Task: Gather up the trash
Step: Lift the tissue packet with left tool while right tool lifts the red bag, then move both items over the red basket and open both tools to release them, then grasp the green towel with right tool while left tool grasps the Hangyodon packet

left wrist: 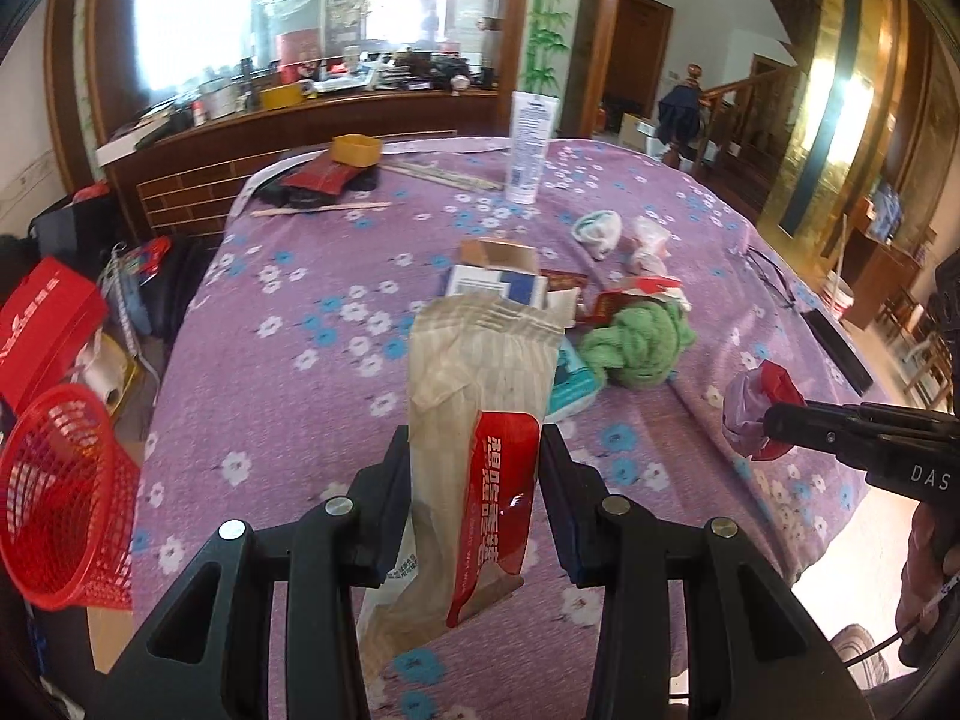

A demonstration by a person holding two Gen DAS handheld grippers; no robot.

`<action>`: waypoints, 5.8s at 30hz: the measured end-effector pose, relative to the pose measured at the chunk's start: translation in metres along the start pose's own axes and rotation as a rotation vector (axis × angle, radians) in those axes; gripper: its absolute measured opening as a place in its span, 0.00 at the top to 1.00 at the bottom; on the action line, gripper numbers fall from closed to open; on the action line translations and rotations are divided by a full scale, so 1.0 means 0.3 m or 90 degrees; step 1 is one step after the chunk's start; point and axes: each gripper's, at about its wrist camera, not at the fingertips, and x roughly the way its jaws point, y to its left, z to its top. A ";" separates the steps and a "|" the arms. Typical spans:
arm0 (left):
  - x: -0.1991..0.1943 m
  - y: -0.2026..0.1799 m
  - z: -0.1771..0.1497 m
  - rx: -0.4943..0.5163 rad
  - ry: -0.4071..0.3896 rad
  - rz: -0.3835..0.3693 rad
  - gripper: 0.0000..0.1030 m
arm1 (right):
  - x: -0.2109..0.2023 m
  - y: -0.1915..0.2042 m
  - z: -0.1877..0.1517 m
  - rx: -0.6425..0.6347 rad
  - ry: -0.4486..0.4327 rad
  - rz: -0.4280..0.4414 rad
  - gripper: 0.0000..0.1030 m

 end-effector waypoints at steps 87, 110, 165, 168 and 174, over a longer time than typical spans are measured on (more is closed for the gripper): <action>-0.312 1.038 -0.158 -0.328 -0.006 0.230 0.59 | 0.639 1.193 0.289 -0.209 0.165 0.335 0.79; -0.124 0.573 -0.041 -0.170 0.024 0.077 0.35 | 0.420 0.552 0.146 -0.041 0.122 0.183 0.48; 0.565 -0.150 0.183 -0.049 0.236 -0.020 0.31 | -0.014 -0.221 0.053 0.045 0.008 -0.052 0.59; 0.595 -0.153 0.178 -0.041 0.233 -0.007 0.42 | -0.037 -0.216 0.053 0.027 -0.003 -0.048 0.59; 0.559 -0.144 0.151 -0.020 0.205 0.006 0.62 | -0.043 -0.181 0.063 -0.006 -0.017 -0.031 0.59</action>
